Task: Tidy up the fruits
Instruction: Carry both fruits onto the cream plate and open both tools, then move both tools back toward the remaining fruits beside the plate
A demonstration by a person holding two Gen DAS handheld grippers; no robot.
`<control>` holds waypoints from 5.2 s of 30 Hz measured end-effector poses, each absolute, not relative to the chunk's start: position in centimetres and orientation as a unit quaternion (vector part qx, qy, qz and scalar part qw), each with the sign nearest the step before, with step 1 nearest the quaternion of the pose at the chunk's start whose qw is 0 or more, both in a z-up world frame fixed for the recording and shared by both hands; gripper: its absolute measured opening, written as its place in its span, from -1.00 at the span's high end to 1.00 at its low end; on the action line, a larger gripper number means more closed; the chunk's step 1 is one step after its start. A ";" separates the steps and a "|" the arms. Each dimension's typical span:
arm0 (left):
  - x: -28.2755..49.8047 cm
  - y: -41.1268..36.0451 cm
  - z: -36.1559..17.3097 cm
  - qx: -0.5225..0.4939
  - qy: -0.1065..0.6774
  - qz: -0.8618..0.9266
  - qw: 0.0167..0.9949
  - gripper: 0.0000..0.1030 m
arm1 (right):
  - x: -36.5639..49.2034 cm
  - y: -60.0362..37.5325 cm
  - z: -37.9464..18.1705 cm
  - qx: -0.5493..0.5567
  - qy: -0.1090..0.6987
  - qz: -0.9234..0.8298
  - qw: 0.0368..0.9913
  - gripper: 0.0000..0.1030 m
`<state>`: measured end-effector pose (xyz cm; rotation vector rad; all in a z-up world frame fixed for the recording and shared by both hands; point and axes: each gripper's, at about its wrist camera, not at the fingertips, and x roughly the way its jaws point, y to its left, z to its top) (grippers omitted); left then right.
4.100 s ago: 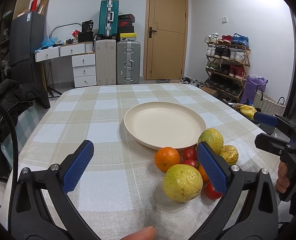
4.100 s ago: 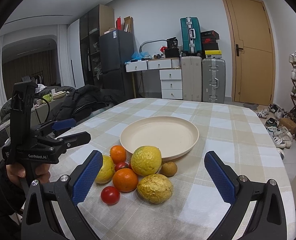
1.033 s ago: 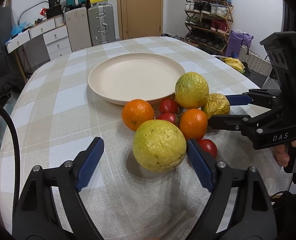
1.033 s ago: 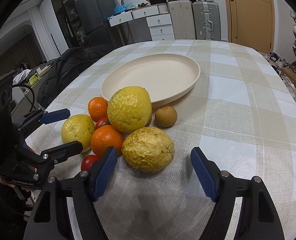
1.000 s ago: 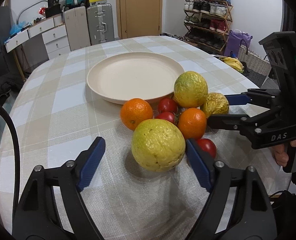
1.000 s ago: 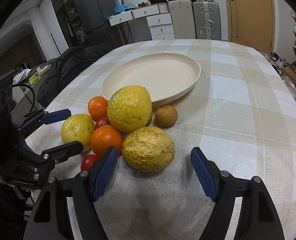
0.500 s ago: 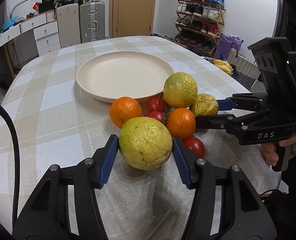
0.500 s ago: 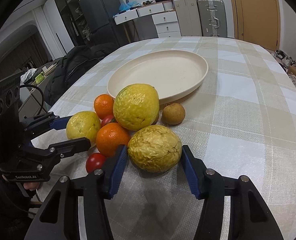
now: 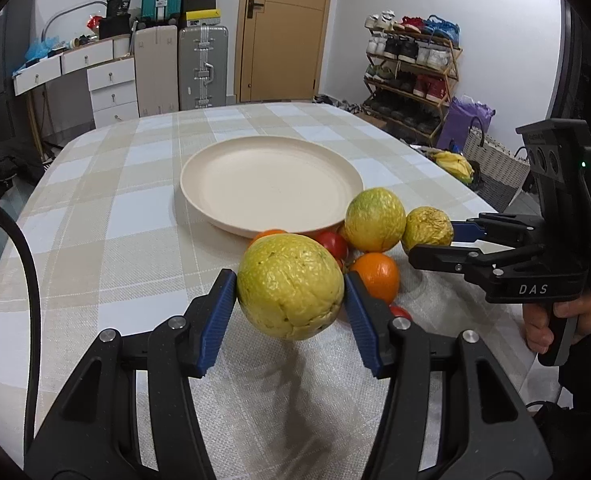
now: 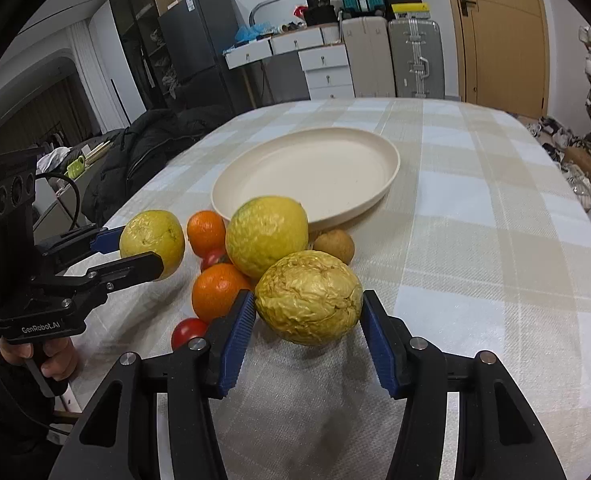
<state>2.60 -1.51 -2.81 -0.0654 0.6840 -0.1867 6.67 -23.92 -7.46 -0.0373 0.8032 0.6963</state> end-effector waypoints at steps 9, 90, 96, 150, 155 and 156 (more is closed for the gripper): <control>2.4 -1.1 -1.5 -0.034 0.310 -0.083 0.946 -0.01 | 6.9 -24.4 -6.4 -0.004 0.360 0.328 0.873 -0.06; 13.1 -0.7 -2.9 -0.024 0.345 -0.017 0.938 -0.02 | 15.0 -19.1 -4.3 -0.006 0.430 0.293 0.854 -0.07; 14.6 -0.7 -3.6 -0.025 0.358 -0.011 0.933 -0.02 | 16.2 -18.3 -4.9 -0.008 0.451 0.280 0.847 -0.07; 3.8 -0.3 0.9 -0.043 0.294 0.005 0.955 -0.98 | 10.9 -22.6 -2.2 0.021 0.391 0.292 0.872 -1.00; 2.9 -0.8 0.8 -0.039 0.296 0.001 0.954 -0.98 | 9.9 -23.6 -2.6 0.018 0.395 0.286 0.873 -1.00; 2.7 -0.9 0.8 -0.039 0.297 0.000 0.954 -0.98 | 9.7 -23.7 -2.7 0.017 0.394 0.284 0.874 -1.00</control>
